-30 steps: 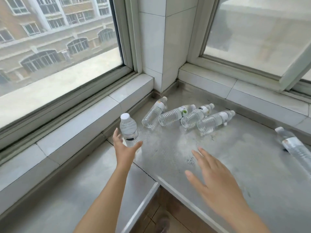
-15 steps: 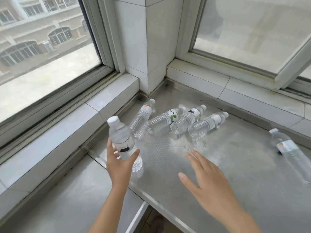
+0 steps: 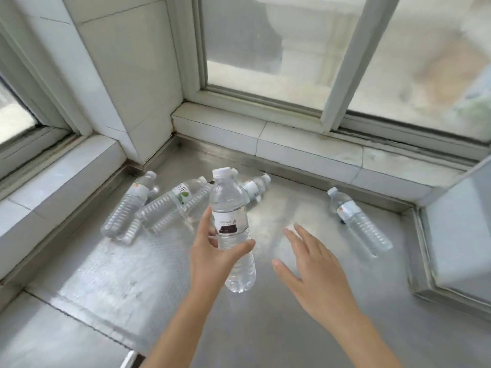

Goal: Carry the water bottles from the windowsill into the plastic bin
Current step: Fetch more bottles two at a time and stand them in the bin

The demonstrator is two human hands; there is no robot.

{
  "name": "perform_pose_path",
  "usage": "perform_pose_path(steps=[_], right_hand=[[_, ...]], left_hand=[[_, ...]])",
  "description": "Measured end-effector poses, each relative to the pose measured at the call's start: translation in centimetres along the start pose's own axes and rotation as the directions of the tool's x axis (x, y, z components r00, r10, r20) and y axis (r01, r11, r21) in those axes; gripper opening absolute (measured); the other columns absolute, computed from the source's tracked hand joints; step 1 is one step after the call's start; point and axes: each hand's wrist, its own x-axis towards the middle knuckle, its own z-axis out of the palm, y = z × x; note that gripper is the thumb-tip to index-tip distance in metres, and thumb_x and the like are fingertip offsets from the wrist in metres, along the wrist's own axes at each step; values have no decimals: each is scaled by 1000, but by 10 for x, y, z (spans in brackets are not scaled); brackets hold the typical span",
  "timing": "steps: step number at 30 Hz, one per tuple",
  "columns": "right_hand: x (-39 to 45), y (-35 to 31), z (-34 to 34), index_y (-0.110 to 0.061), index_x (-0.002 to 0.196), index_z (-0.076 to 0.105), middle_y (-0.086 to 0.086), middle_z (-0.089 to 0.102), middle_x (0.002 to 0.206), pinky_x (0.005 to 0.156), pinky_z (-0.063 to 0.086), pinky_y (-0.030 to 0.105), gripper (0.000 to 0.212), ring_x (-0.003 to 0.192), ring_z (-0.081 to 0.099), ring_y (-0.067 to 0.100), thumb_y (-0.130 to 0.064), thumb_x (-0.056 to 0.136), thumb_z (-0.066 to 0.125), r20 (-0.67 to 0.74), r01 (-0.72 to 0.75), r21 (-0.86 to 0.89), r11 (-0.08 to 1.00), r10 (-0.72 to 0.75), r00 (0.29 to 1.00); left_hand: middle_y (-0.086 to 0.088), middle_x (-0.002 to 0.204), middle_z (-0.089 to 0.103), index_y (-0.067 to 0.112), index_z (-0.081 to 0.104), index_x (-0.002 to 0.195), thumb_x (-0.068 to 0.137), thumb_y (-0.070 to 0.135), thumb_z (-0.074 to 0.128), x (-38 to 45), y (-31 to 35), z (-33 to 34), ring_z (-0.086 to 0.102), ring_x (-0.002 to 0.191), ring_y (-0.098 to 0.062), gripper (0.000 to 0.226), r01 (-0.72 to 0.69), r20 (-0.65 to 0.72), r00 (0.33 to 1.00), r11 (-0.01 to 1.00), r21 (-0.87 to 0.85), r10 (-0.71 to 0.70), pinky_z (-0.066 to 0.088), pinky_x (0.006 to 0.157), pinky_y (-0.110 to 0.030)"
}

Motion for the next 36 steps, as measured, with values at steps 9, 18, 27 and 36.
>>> perform_pose_path(steps=[9, 18, 27, 36], right_hand=[[79, 181, 9, -23, 147, 23, 9, 32, 150, 101, 38, 40, 74, 131, 37, 30, -35, 84, 60, -65, -302, -44, 952, 299, 952], [141, 252, 45, -34, 145, 20, 6, 37, 141, 93, 40, 53, 71, 124, 41, 31, -30, 85, 58, -7, -489, -19, 872, 489, 872], [127, 260, 24, -46, 123, 45, -7, 63, 96, 68, 44, 32, 66, 85, 59, 22, -22, 67, 69, 25, -506, 440, 742, 553, 833], [36, 219, -9, -45, 127, 48, -1, 67, 108, 76, 49, 29, 94, 88, 67, 13, 3, 54, 82, -17, -325, 816, 478, 582, 813]], left_hand=[[-2, 104, 65, 50, 44, 136, 47, 34, 91, 4, 9, 138, 66, 87, -14, 102, 98, 165, 981, 994, 37, -103, 56, 85, -37], [3, 98, 67, 51, 44, 137, 45, 33, 90, 12, -4, 164, 66, 84, -8, 104, 188, 137, 970, 976, 114, -203, 56, 86, -37], [-3, 97, 71, 55, 51, 123, 48, 20, 93, 17, -3, 157, 71, 77, -6, 93, 253, 132, 956, 964, 86, -263, 52, 72, -26], [3, 97, 72, 83, 44, 101, 36, 36, 89, 2, 33, 142, 71, 84, -10, 92, 130, 347, 924, 985, 114, -162, 55, 78, -30]])
